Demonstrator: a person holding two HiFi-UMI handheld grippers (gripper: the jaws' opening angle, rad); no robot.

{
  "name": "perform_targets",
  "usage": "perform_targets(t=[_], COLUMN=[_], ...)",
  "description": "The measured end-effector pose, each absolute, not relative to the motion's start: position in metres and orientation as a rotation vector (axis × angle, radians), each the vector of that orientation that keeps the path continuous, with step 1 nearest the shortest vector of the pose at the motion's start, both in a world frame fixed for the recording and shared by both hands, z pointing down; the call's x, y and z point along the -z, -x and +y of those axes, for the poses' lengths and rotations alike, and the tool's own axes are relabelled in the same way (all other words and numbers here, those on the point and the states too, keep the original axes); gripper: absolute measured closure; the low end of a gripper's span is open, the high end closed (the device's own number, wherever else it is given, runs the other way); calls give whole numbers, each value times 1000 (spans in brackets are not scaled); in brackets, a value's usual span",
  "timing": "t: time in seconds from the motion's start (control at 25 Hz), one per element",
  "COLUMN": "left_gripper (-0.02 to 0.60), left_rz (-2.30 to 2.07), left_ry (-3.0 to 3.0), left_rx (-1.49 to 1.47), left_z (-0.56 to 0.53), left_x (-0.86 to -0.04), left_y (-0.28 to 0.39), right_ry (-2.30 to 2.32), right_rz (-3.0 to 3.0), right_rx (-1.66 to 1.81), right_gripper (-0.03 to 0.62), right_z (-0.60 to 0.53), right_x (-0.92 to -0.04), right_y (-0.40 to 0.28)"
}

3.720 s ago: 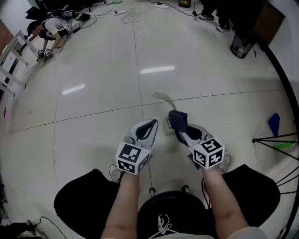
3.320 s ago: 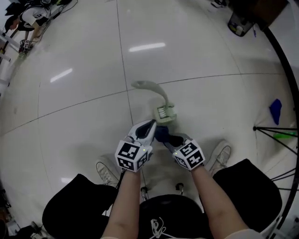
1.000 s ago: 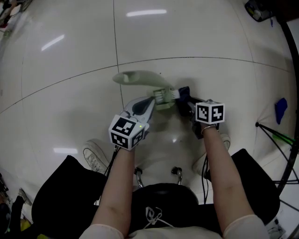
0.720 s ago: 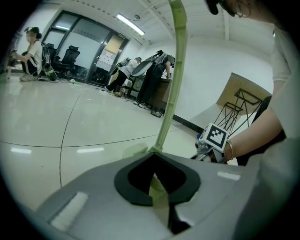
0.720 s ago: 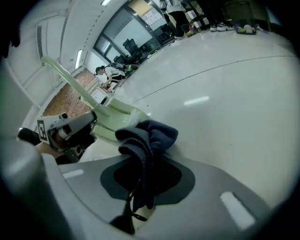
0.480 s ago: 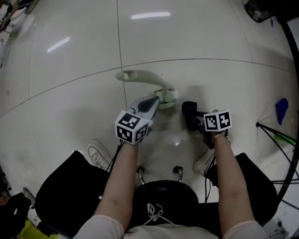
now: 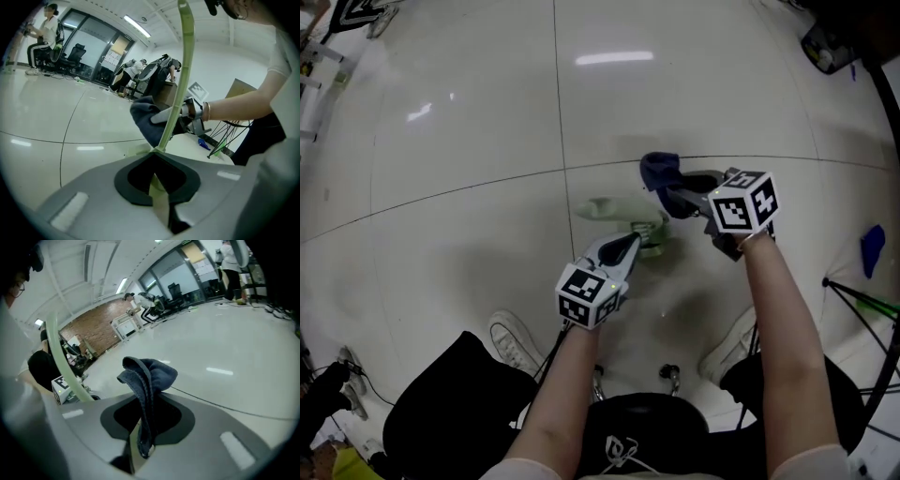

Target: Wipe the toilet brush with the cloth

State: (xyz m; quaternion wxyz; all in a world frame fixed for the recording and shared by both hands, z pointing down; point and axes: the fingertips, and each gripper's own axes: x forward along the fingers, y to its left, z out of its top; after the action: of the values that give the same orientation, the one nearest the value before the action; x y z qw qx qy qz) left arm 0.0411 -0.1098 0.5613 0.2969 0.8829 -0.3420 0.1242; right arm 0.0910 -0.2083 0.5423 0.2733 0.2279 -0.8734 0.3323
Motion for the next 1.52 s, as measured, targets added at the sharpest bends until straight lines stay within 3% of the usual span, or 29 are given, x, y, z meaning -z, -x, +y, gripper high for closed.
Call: perform_targets(t=[0.24,0.72,1.52], left_gripper=[575,575,575], left_rz=[-876,-856,-876], left_ry=[-2365,-2367,-2382], left_rx=[-345,-383,-421], left_z=[-116,-117,-121], left_x=[-560,-560,-562], left_y=[-44,-45,-37], right_ry=[-245,313,-174], right_rz=[-2316,-2069,-2015], right_rx=[-797,-826,-1003], right_gripper=[522,522,522], right_z=[-203,-166,-173], right_x=[-552,-591,-643], right_y=[-19,17,-99])
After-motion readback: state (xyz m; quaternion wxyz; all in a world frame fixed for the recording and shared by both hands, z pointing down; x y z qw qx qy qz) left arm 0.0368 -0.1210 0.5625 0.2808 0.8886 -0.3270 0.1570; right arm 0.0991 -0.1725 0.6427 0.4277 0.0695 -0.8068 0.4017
